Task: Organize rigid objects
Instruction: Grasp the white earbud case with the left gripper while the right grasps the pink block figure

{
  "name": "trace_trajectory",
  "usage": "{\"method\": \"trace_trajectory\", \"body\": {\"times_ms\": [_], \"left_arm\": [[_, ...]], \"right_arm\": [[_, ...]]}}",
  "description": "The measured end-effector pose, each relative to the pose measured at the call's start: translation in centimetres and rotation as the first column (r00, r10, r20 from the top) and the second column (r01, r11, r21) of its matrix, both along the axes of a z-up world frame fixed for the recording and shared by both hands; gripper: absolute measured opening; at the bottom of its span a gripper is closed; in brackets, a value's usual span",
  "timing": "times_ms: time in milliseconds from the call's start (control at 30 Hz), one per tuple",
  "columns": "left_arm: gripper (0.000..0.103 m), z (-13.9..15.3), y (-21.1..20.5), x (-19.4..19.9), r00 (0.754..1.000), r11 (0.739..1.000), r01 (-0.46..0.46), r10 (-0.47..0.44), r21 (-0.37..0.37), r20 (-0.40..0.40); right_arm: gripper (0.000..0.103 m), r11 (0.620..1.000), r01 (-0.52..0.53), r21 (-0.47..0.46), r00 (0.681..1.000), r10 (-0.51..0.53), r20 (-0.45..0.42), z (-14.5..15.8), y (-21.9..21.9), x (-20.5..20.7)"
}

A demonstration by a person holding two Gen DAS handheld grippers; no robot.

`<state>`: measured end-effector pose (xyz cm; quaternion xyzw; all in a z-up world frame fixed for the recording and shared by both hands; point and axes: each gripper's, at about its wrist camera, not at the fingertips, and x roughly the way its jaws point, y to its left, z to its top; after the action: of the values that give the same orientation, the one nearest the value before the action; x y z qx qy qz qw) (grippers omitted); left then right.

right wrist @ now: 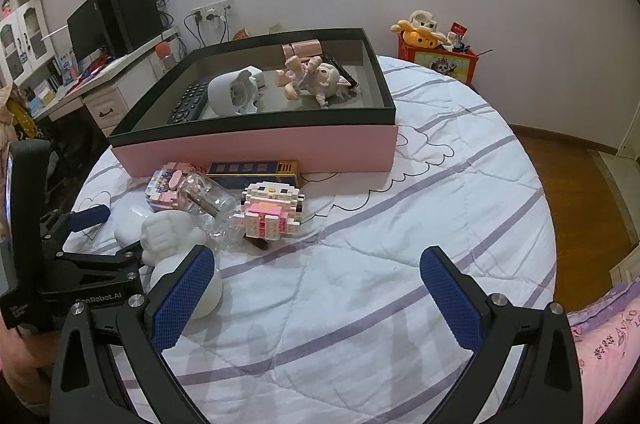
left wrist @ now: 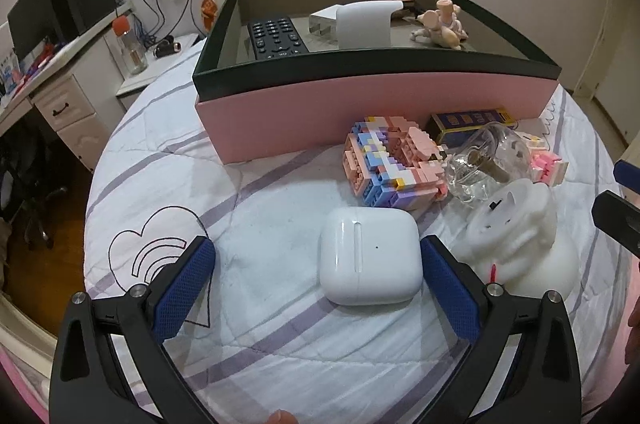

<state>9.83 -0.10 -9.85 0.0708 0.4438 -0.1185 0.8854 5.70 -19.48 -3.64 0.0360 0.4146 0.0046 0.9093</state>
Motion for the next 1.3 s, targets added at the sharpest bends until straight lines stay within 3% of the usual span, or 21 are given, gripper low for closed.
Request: {"method": "trace_trajectory", "body": {"times_ms": [100,167,233,433,733,900,1033,1167,1267,1300], "left_arm": [[0.082,0.3,0.0,-0.4,1.000,1.000,0.002,-0.002,-0.015,0.000],[0.060,0.6,-0.1,-0.6,1.000,1.000,-0.002,0.002,-0.021,0.002],[0.045,0.9,0.0,-0.4,1.000,0.999,0.003,-0.004,-0.047,-0.008],[0.044,1.1,1.6,-0.5,1.000,0.992,-0.009,0.005,-0.126,-0.029],[0.045,1.9,4.1,-0.7,0.999,0.988,-0.033,0.027,-0.152,-0.041],[0.045,2.4,4.6,-0.3,0.998,0.986,-0.025,0.015,-0.164,-0.060],[0.045,2.9,4.8,0.2,0.997,0.985,-0.018,0.006,-0.172,-0.071],[0.045,3.4,5.0,0.1,0.998,0.984,-0.016,0.003,-0.177,-0.070],[0.045,3.9,5.3,-0.1,0.998,0.981,-0.027,0.015,-0.191,-0.068],[0.045,4.1,5.3,-0.3,0.998,0.981,-0.030,0.018,-0.193,-0.065]], "right_arm": [[0.103,1.000,-0.002,-0.005,1.000,0.002,-0.004,0.1,0.1,0.3],[0.103,1.000,0.000,-0.007,1.000,0.000,-0.010,0.2,0.1,0.5],[0.103,1.000,0.001,-0.007,1.000,-0.002,-0.014,0.4,0.2,0.8],[0.103,1.000,-0.013,-0.018,0.999,0.012,-0.030,0.4,0.7,2.5],[0.100,1.000,-0.013,0.006,0.995,0.013,-0.095,-1.0,1.3,5.0],[0.078,1.000,0.005,0.020,0.989,-0.002,-0.148,-1.9,1.0,5.8],[0.078,1.000,-0.002,0.025,0.987,0.006,-0.162,-2.0,1.0,6.2],[0.061,0.998,-0.058,-0.007,0.984,0.056,-0.170,-2.0,1.9,6.4],[0.057,0.996,-0.080,-0.050,0.982,0.070,-0.178,-2.1,2.6,6.9],[0.047,0.995,-0.090,-0.044,0.978,0.080,-0.193,-2.3,2.5,7.1]]}}
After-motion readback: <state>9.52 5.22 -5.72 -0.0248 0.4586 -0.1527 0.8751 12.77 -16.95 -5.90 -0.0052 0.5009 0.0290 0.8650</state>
